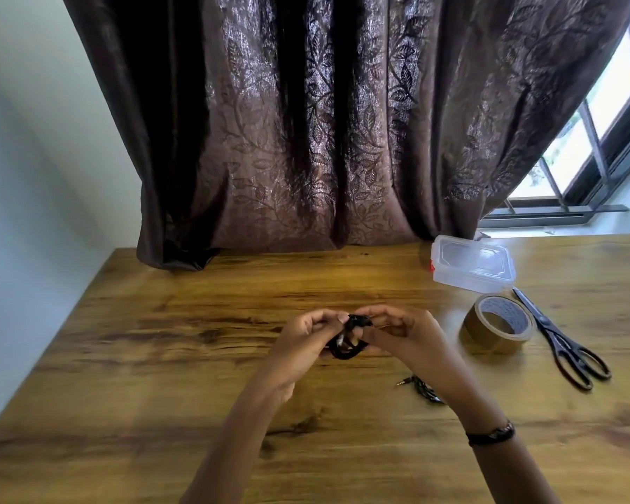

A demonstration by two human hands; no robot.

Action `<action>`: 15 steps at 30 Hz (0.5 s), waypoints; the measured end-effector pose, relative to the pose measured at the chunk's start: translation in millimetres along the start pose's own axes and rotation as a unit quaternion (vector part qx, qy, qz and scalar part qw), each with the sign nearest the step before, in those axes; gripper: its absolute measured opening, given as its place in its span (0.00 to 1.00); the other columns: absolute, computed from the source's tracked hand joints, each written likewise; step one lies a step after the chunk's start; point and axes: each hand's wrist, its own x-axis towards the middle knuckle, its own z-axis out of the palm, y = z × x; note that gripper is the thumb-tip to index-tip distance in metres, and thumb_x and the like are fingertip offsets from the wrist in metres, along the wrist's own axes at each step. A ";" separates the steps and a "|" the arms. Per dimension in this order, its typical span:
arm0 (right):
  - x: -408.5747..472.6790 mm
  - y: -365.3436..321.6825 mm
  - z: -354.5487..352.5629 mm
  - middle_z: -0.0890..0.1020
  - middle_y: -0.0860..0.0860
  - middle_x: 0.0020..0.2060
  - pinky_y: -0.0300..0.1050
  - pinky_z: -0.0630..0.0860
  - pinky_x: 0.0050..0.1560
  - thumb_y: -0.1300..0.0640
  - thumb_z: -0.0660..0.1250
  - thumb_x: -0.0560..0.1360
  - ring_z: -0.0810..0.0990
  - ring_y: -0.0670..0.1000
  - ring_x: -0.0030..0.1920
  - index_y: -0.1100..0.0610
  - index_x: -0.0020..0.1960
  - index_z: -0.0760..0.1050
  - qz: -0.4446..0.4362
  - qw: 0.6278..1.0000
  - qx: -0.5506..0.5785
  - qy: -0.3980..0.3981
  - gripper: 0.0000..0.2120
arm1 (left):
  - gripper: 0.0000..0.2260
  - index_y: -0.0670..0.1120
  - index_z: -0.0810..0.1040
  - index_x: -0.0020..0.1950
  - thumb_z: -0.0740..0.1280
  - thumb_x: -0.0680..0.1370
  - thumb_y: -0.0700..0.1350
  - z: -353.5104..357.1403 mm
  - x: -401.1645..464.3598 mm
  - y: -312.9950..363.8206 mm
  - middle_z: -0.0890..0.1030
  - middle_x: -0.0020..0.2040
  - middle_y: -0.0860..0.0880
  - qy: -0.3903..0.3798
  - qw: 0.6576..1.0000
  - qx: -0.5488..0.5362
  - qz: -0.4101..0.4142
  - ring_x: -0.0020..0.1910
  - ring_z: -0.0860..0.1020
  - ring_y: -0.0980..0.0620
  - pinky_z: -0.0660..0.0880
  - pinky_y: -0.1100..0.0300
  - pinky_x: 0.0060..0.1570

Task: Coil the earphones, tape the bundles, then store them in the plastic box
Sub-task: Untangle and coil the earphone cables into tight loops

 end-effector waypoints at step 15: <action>-3.3 93.4 11.6 0.87 0.49 0.42 0.36 0.78 0.41 0.58 0.74 0.72 0.85 0.47 0.43 0.54 0.51 0.84 0.132 0.990 0.023 0.055 0.07 | 0.07 0.47 0.79 0.51 0.71 0.75 0.39 6.2 32.6 -82.7 0.82 0.52 0.46 0.081 0.989 0.082 -0.091 0.51 0.81 0.51 0.79 0.57 0.53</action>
